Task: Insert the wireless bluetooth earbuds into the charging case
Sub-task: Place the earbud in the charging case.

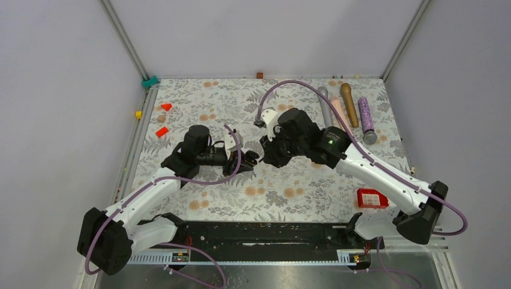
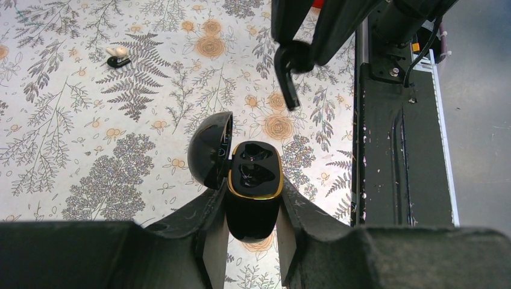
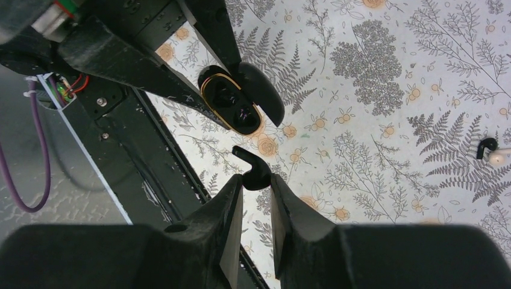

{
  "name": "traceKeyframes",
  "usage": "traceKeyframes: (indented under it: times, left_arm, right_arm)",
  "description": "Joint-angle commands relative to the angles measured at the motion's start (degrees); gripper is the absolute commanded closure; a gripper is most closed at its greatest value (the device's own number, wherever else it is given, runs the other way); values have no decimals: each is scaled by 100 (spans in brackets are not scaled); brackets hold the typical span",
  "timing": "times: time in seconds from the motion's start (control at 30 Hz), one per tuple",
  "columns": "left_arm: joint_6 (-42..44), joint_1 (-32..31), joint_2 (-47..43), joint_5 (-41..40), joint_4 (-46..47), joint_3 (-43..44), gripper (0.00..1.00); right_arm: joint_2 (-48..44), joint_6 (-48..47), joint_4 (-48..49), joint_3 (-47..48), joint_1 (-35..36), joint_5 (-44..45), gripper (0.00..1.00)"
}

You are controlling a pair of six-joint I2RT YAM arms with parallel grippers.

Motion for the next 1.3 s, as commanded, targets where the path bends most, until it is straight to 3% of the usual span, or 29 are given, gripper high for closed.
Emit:
traceKeyframes:
  times: [0.0,1.27]
  left_arm:
    - [-4,-12,-82,-26,119,273,100]
    - [-296,-8,-19,212,194,279,100]
  right_arm:
    - [207,99,-3,190,139,421,73]
    - [690,-11,145,504,509,1178,74]
